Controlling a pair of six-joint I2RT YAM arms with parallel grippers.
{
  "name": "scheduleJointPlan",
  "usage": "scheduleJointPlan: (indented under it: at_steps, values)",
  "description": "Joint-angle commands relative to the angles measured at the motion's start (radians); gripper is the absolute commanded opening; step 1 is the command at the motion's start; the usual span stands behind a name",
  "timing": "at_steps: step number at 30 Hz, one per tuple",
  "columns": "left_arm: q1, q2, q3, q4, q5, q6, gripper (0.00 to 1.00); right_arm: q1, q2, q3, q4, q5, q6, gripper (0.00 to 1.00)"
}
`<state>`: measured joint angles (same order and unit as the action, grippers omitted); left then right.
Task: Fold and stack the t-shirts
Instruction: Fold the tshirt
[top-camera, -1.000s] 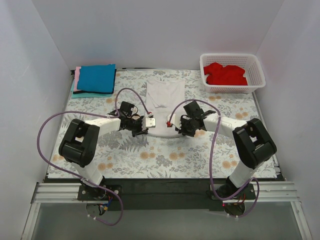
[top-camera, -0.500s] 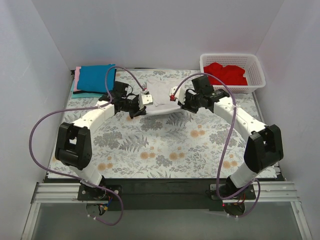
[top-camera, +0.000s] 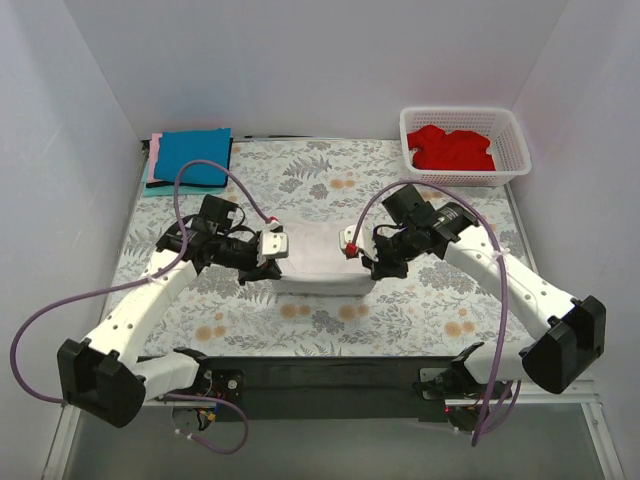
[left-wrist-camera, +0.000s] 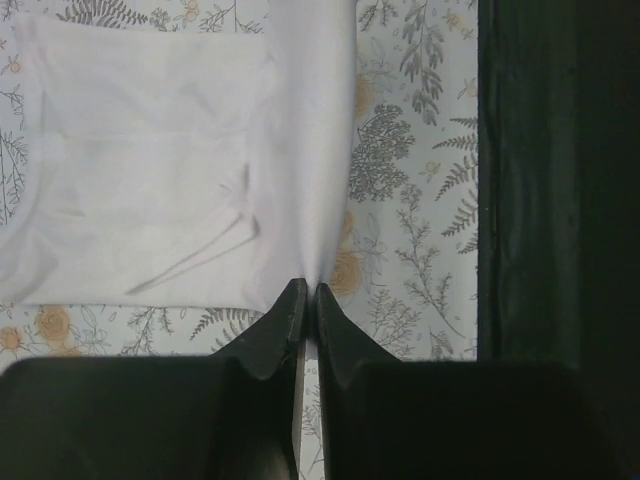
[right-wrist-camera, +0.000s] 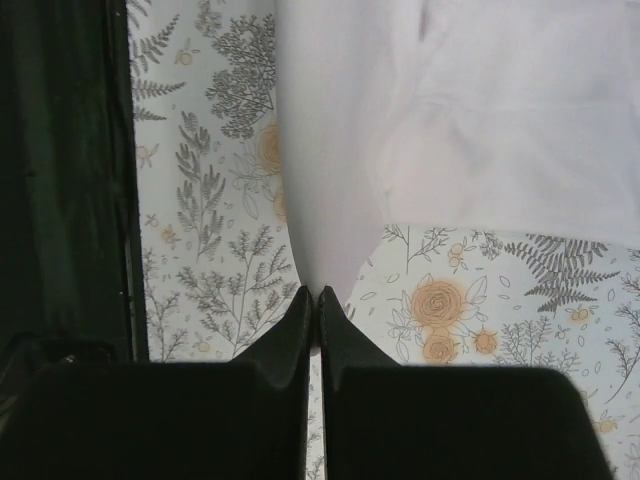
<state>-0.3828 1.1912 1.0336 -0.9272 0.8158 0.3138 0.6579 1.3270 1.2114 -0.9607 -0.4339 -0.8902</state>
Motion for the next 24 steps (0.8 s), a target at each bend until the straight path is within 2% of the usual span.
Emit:
scheduleJointPlan:
  at_steps: [1,4,10,15,18,24]
  values:
    - [0.005,-0.053,0.000,-0.093,0.033,-0.060,0.00,-0.003,0.014,0.101,-0.139,-0.065,0.023,0.01]
    - [0.009,-0.021,0.029,-0.030,-0.003,-0.117,0.00,-0.004,0.081,0.184,-0.151,-0.063,0.016,0.01]
    - [0.088,0.198,0.170,0.062,-0.017,-0.130,0.00,-0.058,0.253,0.276,-0.151,-0.060,-0.078,0.01]
    - [0.165,0.445,0.327,0.080,0.014,-0.130,0.00,-0.144,0.452,0.445,-0.147,-0.074,-0.160,0.01]
    - [0.183,0.575,0.368,0.172,-0.003,-0.160,0.00,-0.176,0.595,0.557,-0.145,-0.085,-0.191,0.01]
    - [0.199,0.786,0.439,0.244,-0.033,-0.211,0.01,-0.210,0.868,0.654,-0.112,-0.097,-0.170,0.01]
